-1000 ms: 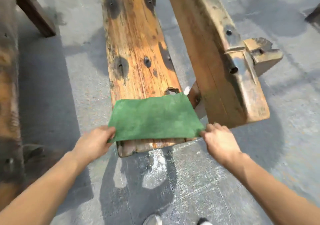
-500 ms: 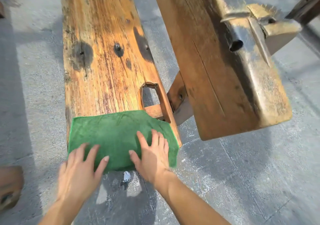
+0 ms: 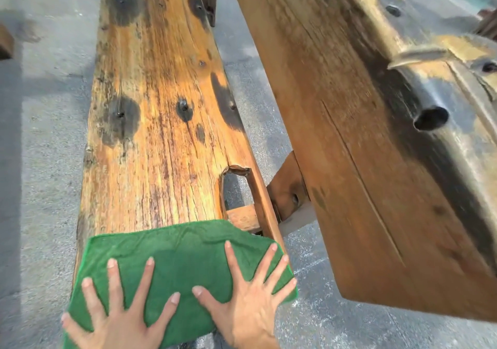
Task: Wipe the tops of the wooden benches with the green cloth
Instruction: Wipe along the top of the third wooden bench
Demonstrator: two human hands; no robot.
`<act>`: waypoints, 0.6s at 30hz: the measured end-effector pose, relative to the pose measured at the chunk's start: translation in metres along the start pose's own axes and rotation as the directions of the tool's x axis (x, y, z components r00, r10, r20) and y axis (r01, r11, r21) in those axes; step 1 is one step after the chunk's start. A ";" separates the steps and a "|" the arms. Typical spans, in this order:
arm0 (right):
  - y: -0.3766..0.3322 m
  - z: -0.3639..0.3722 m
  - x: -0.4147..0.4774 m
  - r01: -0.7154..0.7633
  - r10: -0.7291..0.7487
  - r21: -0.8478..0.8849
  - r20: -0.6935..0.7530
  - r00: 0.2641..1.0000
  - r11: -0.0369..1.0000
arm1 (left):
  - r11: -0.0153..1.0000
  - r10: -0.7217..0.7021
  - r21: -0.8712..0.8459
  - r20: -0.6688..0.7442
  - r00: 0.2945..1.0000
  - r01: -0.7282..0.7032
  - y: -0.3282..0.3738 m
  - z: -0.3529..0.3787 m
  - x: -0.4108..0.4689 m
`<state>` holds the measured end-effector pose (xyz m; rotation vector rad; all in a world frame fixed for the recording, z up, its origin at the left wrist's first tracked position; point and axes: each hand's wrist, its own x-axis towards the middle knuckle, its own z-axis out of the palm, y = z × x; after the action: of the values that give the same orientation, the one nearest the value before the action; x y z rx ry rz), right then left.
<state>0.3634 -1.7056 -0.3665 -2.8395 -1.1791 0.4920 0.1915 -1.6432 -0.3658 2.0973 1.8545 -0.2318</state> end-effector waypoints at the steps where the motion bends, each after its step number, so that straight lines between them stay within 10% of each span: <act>1: -0.002 -0.001 0.005 0.003 -0.002 0.004 -0.017 1.000 1.000 | 0.999 0.045 -0.014 -0.050 0.998 -0.046 -0.004 0.003 0.002; 18: -0.020 0.009 0.079 0.102 -0.103 -0.013 -0.100 0.990 0.995 | 0.990 0.015 0.138 -0.120 0.993 0.002 -0.001 0.008 0.069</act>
<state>0.3993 -1.6372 -0.3944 -2.7556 -1.3024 0.3354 0.2009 -1.5818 -0.3961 2.2551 1.9510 -0.2432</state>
